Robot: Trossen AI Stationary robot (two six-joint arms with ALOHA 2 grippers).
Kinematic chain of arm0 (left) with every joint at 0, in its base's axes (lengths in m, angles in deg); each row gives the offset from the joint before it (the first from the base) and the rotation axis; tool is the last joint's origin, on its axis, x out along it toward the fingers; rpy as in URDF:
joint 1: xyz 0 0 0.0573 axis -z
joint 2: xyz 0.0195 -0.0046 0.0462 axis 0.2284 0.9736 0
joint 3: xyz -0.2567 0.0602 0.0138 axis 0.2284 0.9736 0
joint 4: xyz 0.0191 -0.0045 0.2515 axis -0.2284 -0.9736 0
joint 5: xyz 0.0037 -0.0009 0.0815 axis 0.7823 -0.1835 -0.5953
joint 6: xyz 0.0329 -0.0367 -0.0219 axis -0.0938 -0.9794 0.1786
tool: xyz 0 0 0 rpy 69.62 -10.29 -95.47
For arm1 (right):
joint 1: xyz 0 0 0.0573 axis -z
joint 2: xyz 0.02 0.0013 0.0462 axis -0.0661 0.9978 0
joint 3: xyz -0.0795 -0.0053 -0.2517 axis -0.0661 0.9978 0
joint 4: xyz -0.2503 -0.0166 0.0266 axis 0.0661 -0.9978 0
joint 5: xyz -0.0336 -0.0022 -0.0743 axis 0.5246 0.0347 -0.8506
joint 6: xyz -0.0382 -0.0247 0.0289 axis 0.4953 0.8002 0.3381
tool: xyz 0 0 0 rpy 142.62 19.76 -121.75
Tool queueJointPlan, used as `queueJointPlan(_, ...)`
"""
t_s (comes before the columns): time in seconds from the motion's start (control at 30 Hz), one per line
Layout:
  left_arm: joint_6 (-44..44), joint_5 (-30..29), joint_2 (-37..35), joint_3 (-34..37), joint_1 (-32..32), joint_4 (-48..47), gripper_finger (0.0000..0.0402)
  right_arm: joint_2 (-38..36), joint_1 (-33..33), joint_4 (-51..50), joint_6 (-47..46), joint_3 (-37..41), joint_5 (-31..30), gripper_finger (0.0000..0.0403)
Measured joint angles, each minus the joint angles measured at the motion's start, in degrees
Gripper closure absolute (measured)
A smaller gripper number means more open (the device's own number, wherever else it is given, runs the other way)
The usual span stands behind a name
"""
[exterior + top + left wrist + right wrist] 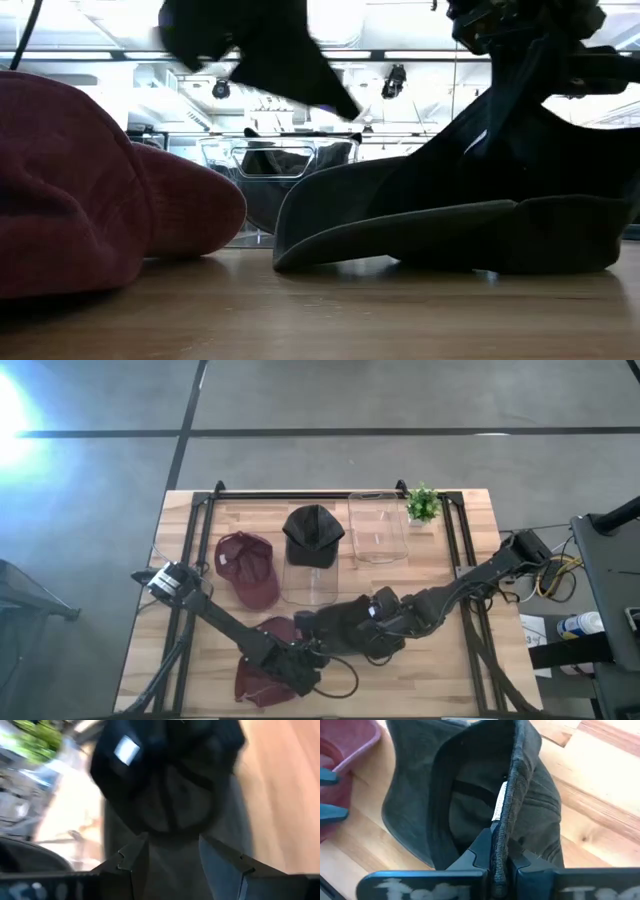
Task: Pick & Place hat
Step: Put the black cap into the left transparent bin
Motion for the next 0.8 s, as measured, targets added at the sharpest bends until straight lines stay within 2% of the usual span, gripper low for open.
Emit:
queueJointPlan(0.1, -1.2, 5.6, 0.2, 0.8, -0.6, -0.4, 0.0235, 0.1, 0.1, 1.9, 0.4, -0.2, -1.4, 0.0394)
queueJointPlan(0.2, 0.3, 8.9, 0.8, 2.2, -1.0, 1.7, 0.0235, 0.4, 0.2, 6.2, 1.4, -0.5, -5.3, 0.0394)
queueJointPlan(0.4, 3.1, 10.1, 0.8, 7.1, -1.1, 7.0, 0.0235, 0.4, 1.6, 10.5, 3.8, 0.1, -6.7, 0.038)
queueJointPlan(0.53, 0.5, 10.2, 0.8, 9.5, -1.3, 9.1, 0.0235, 0.4, 2.8, 10.6, 4.1, 2.0, -6.9, 0.0337)
queueJointPlan(0.8, -0.9, 11.7, 0.8, 9.9, -1.4, 19.7, 0.0235, 0.4, 4.2, 13.1, 5.1, 3.7, -7.3, 0.0217)
